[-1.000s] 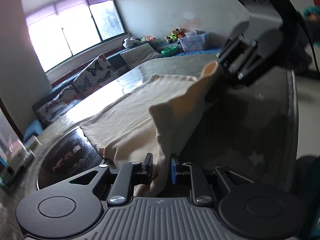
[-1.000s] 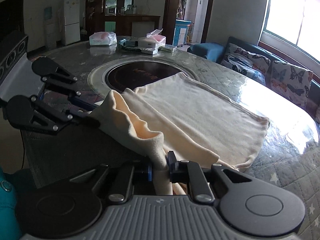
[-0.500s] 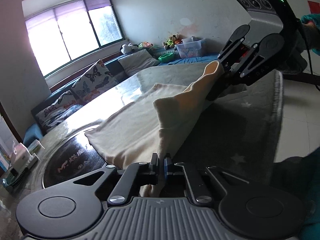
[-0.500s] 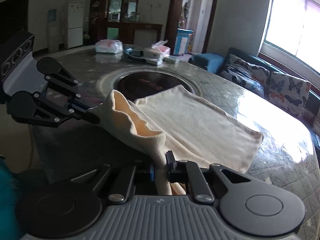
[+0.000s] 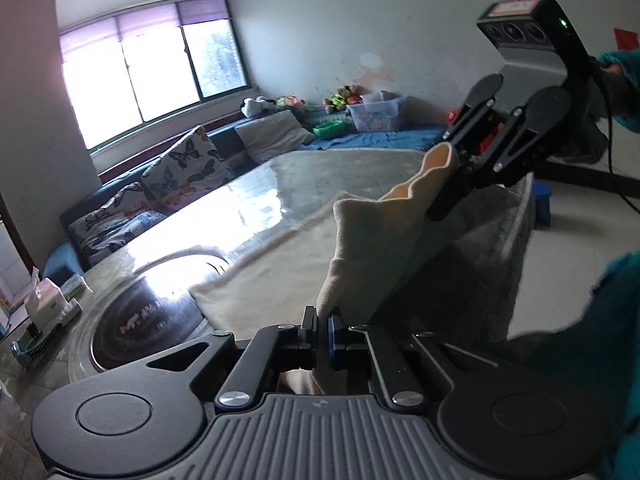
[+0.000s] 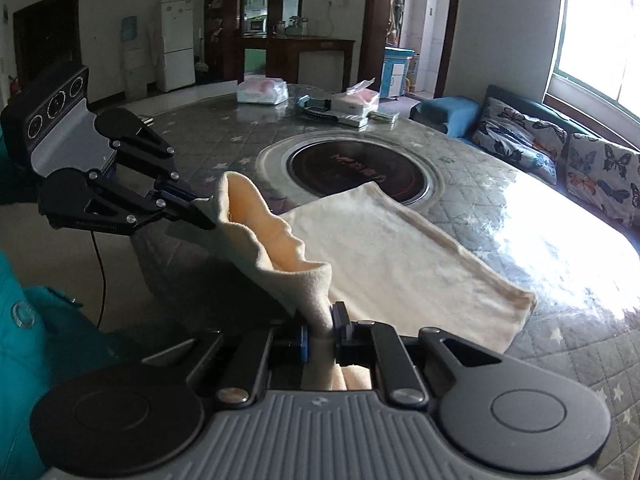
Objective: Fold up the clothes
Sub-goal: 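Lift the sweatshirt end with both grippers and fold it toward the collar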
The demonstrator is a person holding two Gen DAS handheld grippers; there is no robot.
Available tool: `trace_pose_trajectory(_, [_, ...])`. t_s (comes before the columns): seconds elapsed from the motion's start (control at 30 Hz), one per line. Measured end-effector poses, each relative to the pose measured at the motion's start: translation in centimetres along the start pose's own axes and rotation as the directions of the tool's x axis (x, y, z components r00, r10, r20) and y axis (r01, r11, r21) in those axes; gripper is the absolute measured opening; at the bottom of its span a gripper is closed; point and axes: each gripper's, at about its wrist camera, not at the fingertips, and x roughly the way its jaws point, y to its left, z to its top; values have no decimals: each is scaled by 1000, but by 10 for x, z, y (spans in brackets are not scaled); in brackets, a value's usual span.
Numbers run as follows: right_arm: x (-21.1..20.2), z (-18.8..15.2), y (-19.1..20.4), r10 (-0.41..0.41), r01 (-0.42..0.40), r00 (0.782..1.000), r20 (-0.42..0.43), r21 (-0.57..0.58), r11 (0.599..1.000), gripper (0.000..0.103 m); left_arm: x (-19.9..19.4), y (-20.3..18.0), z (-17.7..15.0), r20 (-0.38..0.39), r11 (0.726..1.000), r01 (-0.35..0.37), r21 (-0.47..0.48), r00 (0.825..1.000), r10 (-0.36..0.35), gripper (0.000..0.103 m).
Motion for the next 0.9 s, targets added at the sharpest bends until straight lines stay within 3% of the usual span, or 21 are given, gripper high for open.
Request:
trace_pose_trajectory(0.27, [23,39,-58,0,0,1000,4,58,998,10,57,55,34,4,998,-56,-28,998,56,5])
trace_pose_trajectory(0.47, [71,63,-114,-3,7,1000,-27,141,990,10,132,92,38,-95,990,-112,-90,990,104,5])
trace_pose_trajectory(0.6, [121,55,-146,-27,41,998,-62,240,970,12,174,107,24,-163,980,-143,-142,979,120,6])
trace_pose_trajectory(0.67, [126,47,-154,-55,67,997,-50,289,955,12,184,111,21,-178,977,-148,-155,977,120,6])
trace_pose_trajectory(0.83, [139,26,-174,-126,126,992,-26,409,904,30,188,116,19,-182,974,-166,-154,974,137,9])
trace_pose_trajectory(0.9, [144,18,-182,-158,149,987,-18,454,879,31,187,117,19,-187,971,-180,-157,971,150,11])
